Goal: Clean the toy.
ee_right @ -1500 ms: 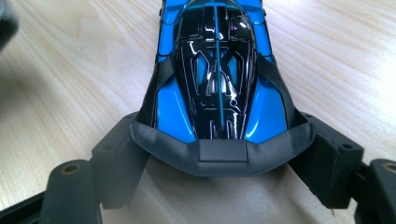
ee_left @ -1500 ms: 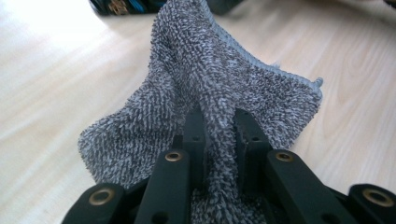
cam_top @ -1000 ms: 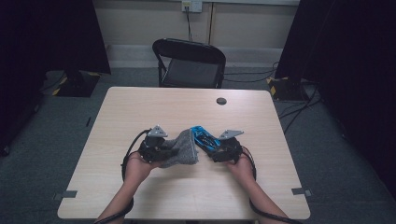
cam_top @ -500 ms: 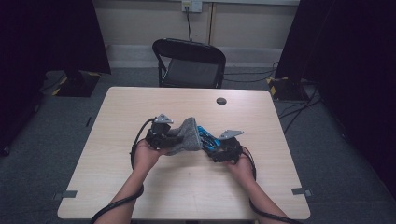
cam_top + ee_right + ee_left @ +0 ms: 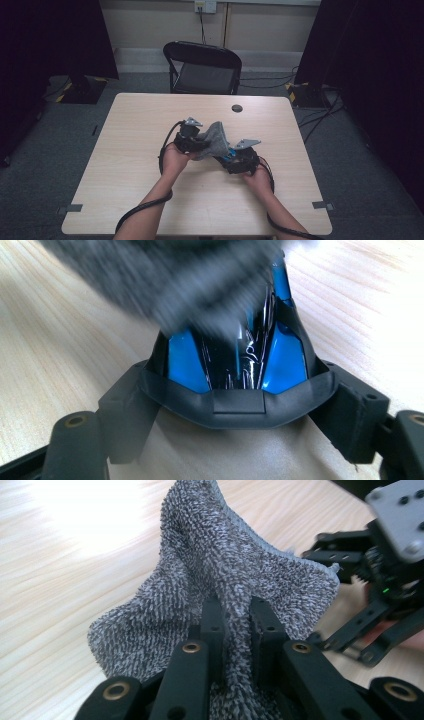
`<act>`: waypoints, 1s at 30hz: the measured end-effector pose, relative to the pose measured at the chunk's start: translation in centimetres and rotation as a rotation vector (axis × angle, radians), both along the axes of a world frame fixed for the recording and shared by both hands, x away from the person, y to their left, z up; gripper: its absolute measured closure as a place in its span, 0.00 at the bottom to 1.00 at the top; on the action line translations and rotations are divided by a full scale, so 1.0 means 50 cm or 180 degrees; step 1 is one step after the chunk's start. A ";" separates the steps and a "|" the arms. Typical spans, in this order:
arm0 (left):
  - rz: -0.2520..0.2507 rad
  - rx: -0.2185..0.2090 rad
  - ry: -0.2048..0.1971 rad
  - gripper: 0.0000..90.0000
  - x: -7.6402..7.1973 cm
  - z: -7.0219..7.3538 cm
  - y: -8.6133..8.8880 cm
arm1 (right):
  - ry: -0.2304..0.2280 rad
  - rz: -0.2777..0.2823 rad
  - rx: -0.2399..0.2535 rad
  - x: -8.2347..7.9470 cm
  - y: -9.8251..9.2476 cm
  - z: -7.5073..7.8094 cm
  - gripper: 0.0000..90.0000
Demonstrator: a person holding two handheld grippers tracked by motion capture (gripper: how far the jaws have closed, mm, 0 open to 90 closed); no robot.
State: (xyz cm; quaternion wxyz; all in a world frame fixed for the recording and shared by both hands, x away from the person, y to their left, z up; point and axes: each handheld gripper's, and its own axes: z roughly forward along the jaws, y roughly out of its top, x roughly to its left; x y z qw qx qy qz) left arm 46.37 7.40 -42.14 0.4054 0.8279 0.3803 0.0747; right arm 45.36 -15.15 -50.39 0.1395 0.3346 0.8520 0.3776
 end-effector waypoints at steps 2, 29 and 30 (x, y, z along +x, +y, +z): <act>-0.0022 -0.0009 0.0002 0.89 0.003 -0.007 -0.021 | 0.0003 -0.0001 0.0000 0.000 0.000 0.000 0.27; -0.0025 0.0548 -0.0096 0.88 0.030 -0.050 -0.078 | 0.0003 -0.0001 0.0003 0.000 0.000 0.000 0.27; -0.0013 0.0554 -0.0088 0.88 0.034 -0.049 -0.076 | 0.0003 0.0000 0.0002 0.000 0.000 0.000 0.27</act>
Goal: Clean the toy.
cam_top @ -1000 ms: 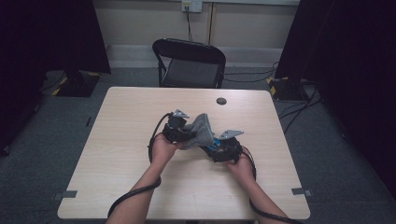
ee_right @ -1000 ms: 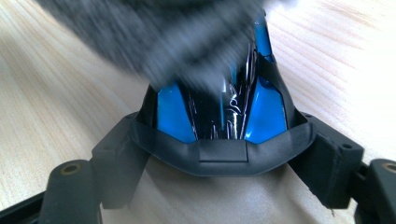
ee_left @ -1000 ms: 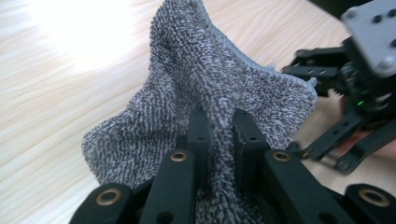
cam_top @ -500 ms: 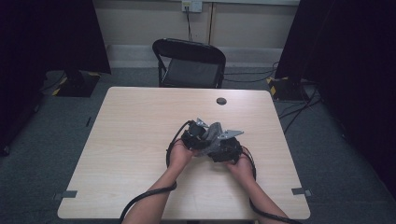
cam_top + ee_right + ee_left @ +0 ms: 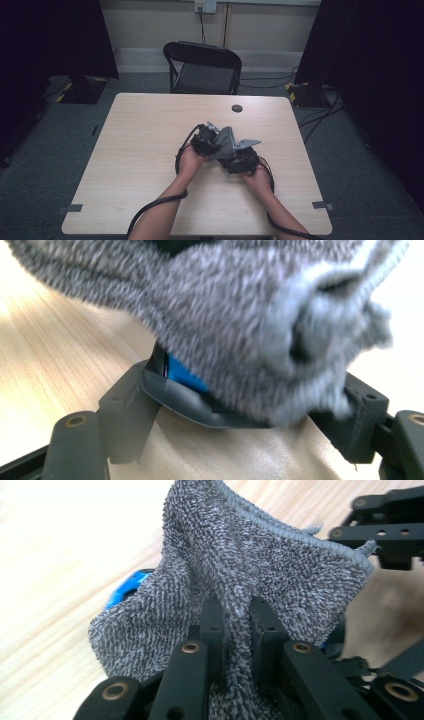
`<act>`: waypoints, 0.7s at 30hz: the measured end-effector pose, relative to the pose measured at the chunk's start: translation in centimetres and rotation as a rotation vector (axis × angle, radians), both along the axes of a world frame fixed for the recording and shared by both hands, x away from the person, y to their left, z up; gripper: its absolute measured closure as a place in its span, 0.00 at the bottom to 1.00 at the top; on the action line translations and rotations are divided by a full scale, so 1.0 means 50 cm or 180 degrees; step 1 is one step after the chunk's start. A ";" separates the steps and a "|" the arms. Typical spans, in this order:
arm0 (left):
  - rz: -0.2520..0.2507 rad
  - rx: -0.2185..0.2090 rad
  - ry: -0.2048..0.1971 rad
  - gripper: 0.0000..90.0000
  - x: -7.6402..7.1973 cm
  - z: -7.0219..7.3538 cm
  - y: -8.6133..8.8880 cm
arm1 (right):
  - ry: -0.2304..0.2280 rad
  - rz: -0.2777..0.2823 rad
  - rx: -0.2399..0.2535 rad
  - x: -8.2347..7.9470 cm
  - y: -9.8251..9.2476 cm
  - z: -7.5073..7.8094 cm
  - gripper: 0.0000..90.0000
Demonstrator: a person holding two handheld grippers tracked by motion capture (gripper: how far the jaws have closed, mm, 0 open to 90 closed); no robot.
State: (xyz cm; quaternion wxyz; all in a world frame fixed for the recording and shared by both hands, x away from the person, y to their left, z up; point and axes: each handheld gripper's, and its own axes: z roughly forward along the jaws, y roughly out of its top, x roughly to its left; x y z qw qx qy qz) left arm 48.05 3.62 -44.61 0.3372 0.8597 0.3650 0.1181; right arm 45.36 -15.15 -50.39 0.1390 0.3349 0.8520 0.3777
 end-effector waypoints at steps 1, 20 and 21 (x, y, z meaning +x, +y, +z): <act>0.0006 0.0006 -0.0002 0.88 0.003 0.000 0.002 | 0.0000 0.0001 -0.0001 0.000 0.000 0.000 0.27; 0.0348 -0.0005 0.0086 0.88 0.057 -0.015 0.039 | 0.0001 0.0000 0.0002 0.000 0.000 0.000 0.27; 0.0344 0.0014 0.0081 0.88 0.059 -0.015 0.040 | 0.0002 -0.0003 0.0003 0.000 0.000 0.000 0.27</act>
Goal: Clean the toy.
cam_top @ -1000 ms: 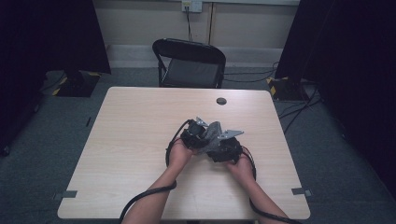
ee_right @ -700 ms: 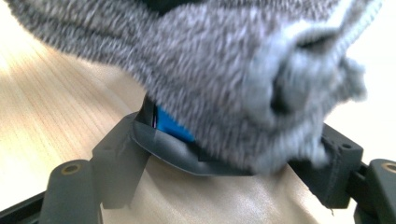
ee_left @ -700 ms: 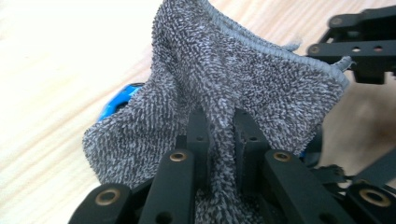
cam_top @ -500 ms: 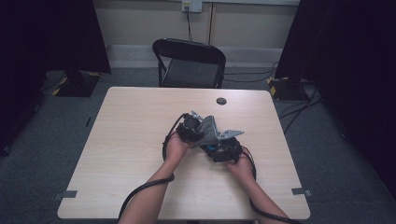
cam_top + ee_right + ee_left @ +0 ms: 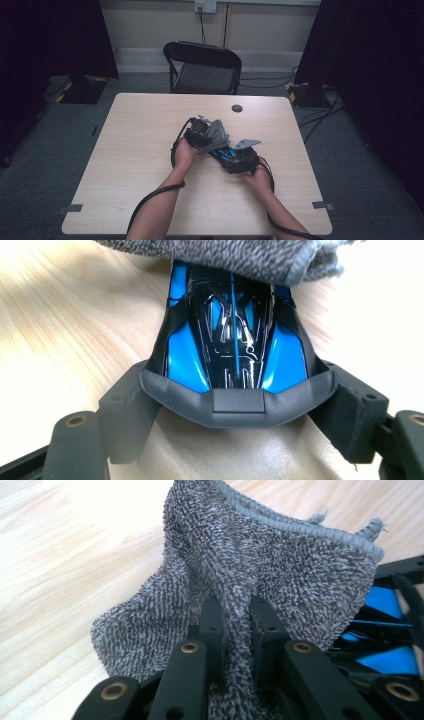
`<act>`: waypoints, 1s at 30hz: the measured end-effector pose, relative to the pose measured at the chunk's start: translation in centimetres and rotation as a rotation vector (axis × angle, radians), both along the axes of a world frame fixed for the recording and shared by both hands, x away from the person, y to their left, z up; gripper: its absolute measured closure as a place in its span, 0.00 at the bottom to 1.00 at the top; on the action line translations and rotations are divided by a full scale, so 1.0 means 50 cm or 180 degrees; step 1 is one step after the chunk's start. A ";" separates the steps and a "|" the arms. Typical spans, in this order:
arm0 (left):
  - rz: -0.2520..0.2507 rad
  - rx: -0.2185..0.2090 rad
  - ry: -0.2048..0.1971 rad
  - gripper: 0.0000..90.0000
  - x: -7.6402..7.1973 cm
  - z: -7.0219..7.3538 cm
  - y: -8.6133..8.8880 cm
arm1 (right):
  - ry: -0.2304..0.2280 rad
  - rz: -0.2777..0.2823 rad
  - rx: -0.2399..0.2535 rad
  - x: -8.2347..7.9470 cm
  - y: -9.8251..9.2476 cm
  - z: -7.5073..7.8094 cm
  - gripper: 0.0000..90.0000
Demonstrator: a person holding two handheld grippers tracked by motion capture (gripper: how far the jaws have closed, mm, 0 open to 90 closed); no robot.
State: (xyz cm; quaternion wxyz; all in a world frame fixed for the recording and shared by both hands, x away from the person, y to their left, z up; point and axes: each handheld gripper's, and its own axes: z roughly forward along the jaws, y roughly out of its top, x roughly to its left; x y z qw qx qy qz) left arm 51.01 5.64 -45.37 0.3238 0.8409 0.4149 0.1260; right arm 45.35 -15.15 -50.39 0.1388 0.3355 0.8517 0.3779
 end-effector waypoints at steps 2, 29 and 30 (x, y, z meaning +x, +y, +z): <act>0.0021 0.0021 -0.0009 0.88 0.004 0.000 0.001 | 0.0000 0.0003 -0.0002 0.000 0.000 0.000 0.27; 0.0397 0.0118 0.0092 0.88 0.054 -0.029 0.059 | -0.0002 0.0005 -0.0002 0.000 0.000 0.000 0.27; 0.0407 0.0136 0.0109 0.88 0.055 -0.030 0.063 | -0.0003 0.0004 -0.0002 0.000 0.000 0.000 0.27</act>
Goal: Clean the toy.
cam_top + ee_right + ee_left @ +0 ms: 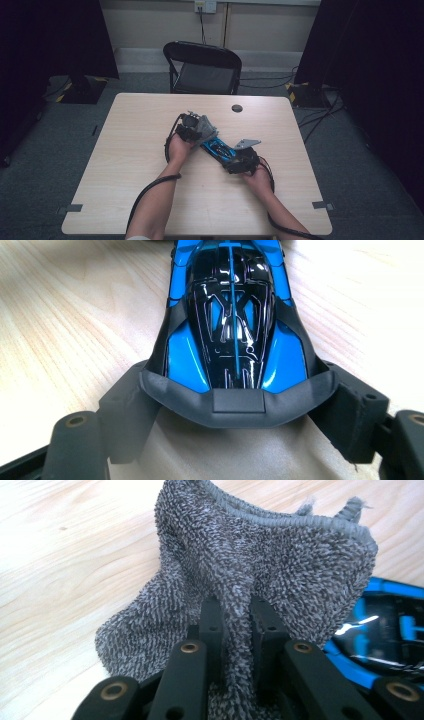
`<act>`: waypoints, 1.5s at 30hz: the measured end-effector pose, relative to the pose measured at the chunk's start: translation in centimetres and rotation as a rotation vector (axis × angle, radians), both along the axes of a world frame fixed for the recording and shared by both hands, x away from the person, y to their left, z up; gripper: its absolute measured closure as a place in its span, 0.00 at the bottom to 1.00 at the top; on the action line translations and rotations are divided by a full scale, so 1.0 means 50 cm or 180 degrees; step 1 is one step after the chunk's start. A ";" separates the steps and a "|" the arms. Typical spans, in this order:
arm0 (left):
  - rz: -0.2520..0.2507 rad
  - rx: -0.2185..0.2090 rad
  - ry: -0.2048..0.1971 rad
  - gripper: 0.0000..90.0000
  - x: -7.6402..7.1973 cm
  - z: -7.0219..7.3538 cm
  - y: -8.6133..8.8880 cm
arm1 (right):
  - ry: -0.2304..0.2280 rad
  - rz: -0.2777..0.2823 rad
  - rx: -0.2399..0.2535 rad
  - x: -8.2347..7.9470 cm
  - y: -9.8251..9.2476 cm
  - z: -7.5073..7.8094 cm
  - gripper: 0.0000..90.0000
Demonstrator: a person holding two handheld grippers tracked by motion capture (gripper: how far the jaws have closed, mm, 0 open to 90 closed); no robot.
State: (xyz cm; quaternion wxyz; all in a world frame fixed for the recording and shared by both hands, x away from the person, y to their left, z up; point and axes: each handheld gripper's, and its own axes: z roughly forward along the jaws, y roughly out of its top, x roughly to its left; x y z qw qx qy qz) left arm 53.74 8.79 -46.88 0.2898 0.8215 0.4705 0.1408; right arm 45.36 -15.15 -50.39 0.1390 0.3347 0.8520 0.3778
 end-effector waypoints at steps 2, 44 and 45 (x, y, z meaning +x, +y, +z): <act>0.0040 -0.0012 0.0001 0.88 0.001 -0.004 0.009 | 0.0000 0.0001 0.0000 0.000 0.000 0.000 0.27; -0.0452 -0.0375 -0.0367 0.88 -0.096 0.124 -0.016 | 0.0002 -0.0004 0.0001 0.000 0.000 0.000 0.27; -0.0474 -0.0382 -0.0371 0.88 -0.099 0.122 -0.024 | 0.0001 -0.0003 0.0001 0.000 0.000 0.000 0.27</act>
